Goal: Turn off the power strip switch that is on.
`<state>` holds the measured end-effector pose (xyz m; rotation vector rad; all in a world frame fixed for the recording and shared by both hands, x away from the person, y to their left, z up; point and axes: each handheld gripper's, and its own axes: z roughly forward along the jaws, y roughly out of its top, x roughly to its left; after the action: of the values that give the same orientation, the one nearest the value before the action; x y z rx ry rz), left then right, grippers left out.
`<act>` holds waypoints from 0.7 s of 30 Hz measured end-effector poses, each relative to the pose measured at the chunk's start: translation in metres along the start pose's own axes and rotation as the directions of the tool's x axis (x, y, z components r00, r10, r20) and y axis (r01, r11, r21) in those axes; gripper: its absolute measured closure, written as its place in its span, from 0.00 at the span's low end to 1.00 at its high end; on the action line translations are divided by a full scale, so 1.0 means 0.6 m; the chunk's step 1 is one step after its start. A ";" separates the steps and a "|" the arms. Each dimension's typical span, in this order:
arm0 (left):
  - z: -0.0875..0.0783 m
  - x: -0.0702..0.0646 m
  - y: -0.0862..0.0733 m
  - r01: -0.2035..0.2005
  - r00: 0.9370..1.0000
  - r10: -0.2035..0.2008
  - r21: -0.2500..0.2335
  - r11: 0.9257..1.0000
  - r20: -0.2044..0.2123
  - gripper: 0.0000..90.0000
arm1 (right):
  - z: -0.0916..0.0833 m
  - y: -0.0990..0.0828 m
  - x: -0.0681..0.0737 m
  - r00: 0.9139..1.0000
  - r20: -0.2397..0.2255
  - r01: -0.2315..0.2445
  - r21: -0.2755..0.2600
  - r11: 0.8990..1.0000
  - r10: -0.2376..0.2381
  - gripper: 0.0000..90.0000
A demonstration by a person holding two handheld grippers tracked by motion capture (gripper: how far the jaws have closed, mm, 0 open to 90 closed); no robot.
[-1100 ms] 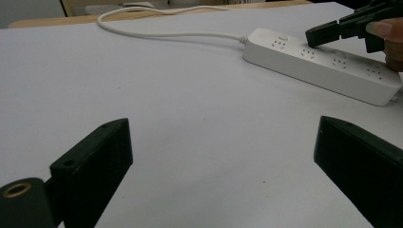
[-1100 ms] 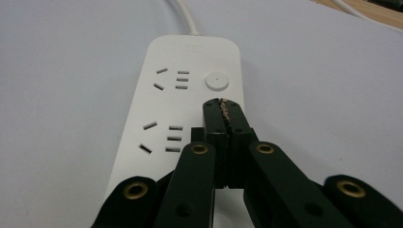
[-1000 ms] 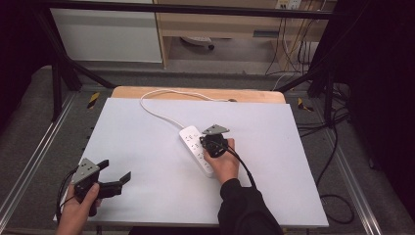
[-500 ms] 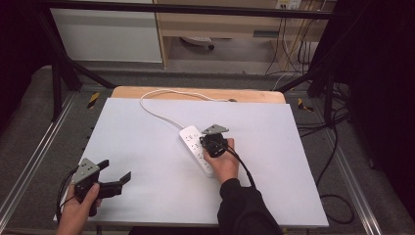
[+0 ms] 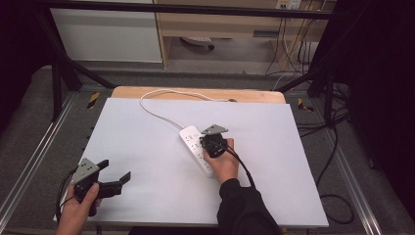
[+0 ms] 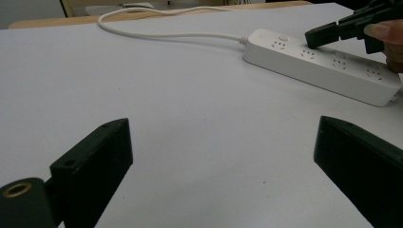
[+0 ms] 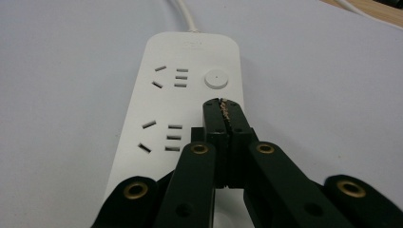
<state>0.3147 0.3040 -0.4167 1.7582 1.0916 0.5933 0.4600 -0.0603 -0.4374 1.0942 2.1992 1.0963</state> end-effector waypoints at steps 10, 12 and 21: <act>0.000 0.000 0.000 -0.003 1.000 0.003 0.000 1.000 -0.003 0.06 | 0.000 0.000 0.000 1.000 0.001 -0.001 -0.001 1.000 0.001 1.00; 0.000 0.000 0.000 -0.002 1.000 0.002 0.002 1.000 -0.005 0.06 | 0.000 0.000 0.000 1.000 0.001 -0.003 -0.002 1.000 0.003 1.00; 0.001 0.001 0.000 -0.002 1.000 0.002 0.002 1.000 -0.006 0.06 | 0.000 0.000 -0.002 1.000 -0.009 -0.013 -0.001 1.000 0.013 1.00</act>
<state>0.3154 0.3042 -0.4171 1.7607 1.0950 0.5999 0.4604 -0.0614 -0.4373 1.1071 2.2012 1.1096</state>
